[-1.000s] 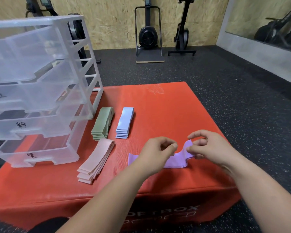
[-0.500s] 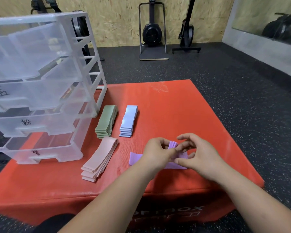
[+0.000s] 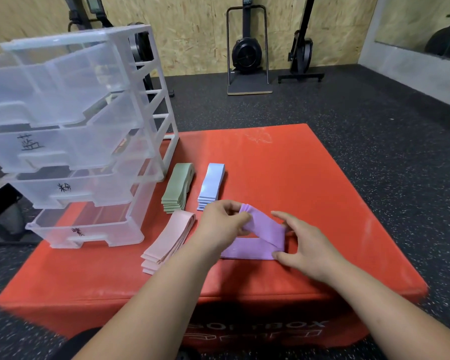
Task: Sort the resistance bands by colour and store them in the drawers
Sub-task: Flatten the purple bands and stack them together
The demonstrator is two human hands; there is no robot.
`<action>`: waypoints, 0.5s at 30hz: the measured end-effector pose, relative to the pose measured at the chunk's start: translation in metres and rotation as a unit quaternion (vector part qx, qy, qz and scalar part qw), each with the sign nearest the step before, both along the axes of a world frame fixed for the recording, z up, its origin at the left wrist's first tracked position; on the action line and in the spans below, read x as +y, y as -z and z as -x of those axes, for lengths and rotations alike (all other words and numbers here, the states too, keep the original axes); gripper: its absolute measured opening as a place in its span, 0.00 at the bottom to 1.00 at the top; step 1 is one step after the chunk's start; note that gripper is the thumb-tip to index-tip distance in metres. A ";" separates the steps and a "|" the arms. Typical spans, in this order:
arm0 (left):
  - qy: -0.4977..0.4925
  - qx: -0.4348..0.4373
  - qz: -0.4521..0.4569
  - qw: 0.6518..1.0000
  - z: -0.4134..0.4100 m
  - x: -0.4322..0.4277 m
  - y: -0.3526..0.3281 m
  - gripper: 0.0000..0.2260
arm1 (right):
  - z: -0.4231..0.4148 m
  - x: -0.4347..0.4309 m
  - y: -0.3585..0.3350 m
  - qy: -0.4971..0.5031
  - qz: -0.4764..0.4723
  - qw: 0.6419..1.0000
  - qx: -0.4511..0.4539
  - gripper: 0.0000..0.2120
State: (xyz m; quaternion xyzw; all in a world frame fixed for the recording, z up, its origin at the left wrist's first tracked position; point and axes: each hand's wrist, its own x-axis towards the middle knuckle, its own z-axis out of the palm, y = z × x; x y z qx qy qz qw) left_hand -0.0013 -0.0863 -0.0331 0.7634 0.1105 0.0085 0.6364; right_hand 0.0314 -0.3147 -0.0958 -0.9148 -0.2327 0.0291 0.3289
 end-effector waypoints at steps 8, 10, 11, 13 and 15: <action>-0.095 0.040 -0.109 0.989 0.019 0.059 0.017 0.08 | -0.007 0.023 0.003 -0.083 0.072 0.993 -0.044 0.42; -0.101 0.043 -0.162 0.981 0.022 0.066 0.023 0.11 | -0.006 0.025 0.002 -0.093 0.110 0.988 -0.064 0.40; -0.093 0.042 -0.202 0.974 0.023 0.069 0.026 0.12 | -0.007 0.025 0.002 -0.096 0.118 0.986 -0.066 0.40; -0.074 0.044 -0.270 0.959 0.026 0.069 0.029 0.12 | -0.009 0.024 0.003 -0.100 0.119 0.986 -0.064 0.38; -0.060 0.035 -0.305 0.950 0.027 0.068 0.034 0.13 | -0.011 0.022 0.004 -0.104 0.115 0.986 -0.066 0.36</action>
